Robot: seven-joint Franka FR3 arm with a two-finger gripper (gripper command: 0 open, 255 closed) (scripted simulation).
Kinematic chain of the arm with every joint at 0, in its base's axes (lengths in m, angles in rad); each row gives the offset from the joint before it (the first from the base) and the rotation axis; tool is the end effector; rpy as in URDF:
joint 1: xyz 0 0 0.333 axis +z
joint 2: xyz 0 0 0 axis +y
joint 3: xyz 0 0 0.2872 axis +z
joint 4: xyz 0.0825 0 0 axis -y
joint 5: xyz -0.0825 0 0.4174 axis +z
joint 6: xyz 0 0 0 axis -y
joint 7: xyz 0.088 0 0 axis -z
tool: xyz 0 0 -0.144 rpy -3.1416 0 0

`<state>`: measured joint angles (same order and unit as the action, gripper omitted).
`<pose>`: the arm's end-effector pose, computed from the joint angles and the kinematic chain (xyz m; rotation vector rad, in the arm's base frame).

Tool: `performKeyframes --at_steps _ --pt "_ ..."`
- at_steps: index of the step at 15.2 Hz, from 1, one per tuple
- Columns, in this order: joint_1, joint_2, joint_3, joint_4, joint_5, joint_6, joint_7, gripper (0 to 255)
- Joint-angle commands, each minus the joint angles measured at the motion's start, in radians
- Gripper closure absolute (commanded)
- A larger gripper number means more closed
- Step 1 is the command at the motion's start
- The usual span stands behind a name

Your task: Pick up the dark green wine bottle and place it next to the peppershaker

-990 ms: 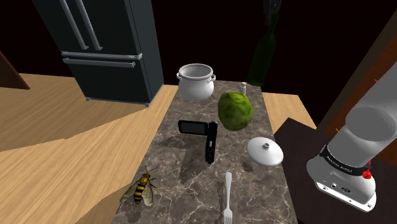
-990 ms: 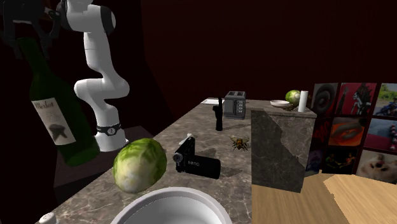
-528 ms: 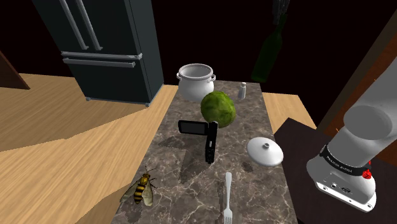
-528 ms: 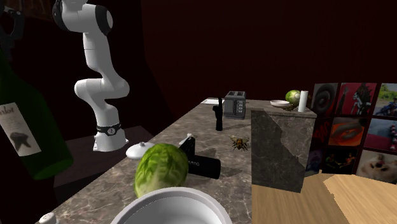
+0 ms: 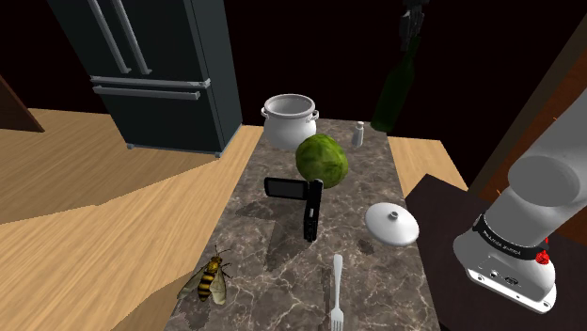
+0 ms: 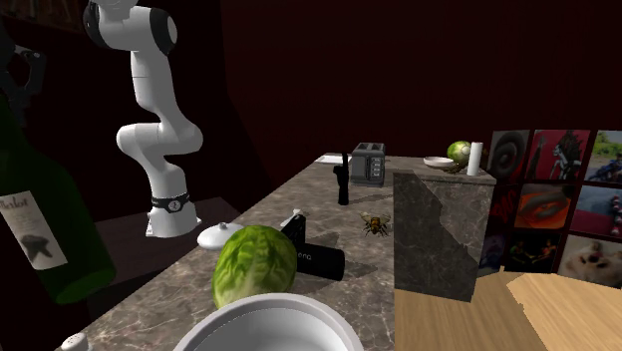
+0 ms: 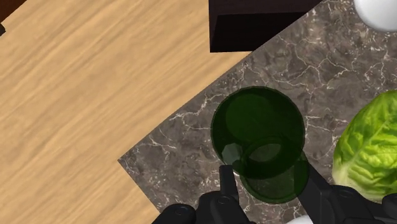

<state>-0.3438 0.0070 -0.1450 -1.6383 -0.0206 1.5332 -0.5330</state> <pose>0.5092 -0.2740 0.5180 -3.1004 -0.0690 0.1681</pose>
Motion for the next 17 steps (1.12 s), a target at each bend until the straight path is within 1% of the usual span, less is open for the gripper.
performKeyframes --at_steps 1,17 --pt "0.000 -0.004 0.000 -0.035 -0.001 0.032 0.000 255" --pt "-0.001 -0.004 -0.001 -0.250 -0.001 0.247 0.004 255"
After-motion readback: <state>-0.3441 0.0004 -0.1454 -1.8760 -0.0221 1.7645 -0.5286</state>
